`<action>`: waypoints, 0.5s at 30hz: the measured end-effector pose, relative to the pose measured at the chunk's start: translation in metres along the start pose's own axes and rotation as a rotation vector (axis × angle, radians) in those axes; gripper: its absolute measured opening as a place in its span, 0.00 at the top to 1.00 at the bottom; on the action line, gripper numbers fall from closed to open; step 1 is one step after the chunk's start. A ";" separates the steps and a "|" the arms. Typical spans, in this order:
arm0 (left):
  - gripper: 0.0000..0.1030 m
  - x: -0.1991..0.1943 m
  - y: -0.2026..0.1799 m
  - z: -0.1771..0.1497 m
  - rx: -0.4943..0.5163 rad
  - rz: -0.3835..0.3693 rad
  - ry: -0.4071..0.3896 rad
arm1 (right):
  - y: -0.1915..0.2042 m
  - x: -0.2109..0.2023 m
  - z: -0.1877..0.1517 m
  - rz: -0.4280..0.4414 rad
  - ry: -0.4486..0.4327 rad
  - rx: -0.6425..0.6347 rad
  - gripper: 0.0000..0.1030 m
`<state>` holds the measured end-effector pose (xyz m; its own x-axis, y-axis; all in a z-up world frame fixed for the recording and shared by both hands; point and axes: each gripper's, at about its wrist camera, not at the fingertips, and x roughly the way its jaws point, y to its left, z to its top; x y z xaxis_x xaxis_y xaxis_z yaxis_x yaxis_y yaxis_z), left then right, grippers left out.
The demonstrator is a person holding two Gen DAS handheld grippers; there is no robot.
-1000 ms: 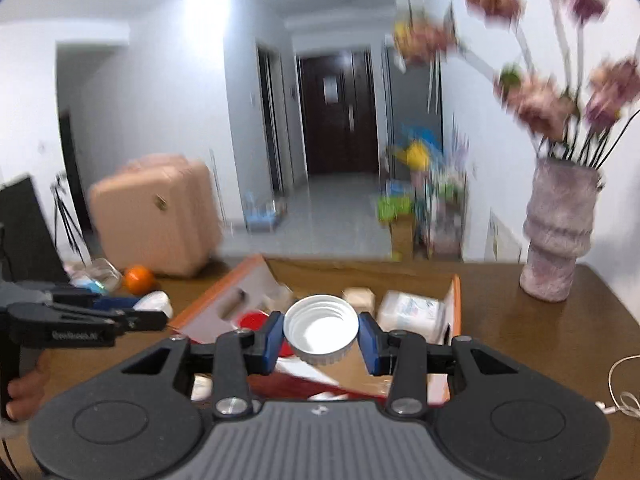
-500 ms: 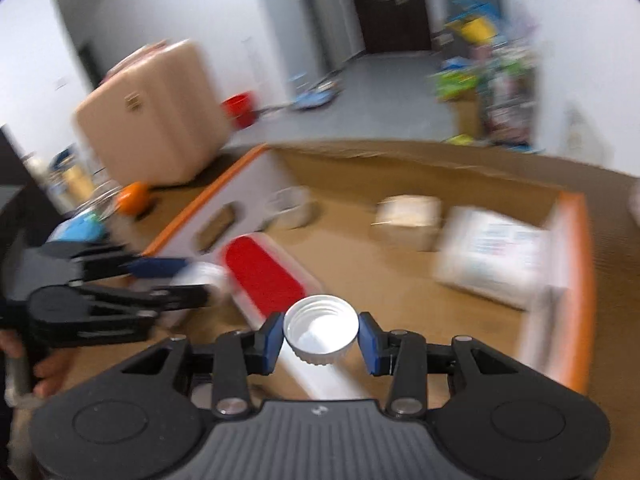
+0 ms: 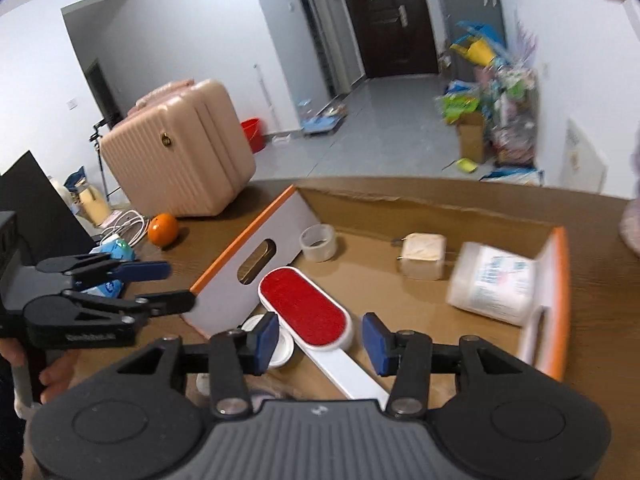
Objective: Organize rigid objects
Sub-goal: 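Withdraw both tools from the box back over the table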
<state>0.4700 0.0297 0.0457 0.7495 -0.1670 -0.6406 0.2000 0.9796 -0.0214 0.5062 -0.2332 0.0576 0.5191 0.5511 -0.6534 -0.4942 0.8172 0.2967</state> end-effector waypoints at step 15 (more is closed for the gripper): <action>0.25 -0.191 -0.043 -0.109 -0.049 0.065 -0.218 | 0.084 -0.177 -0.152 -0.237 -0.259 -0.065 0.47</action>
<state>0.2499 0.0311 0.0854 0.8794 -0.1181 -0.4611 0.1197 0.9925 -0.0259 0.2670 -0.2878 0.0917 0.7799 0.3788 -0.4983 -0.3776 0.9196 0.1080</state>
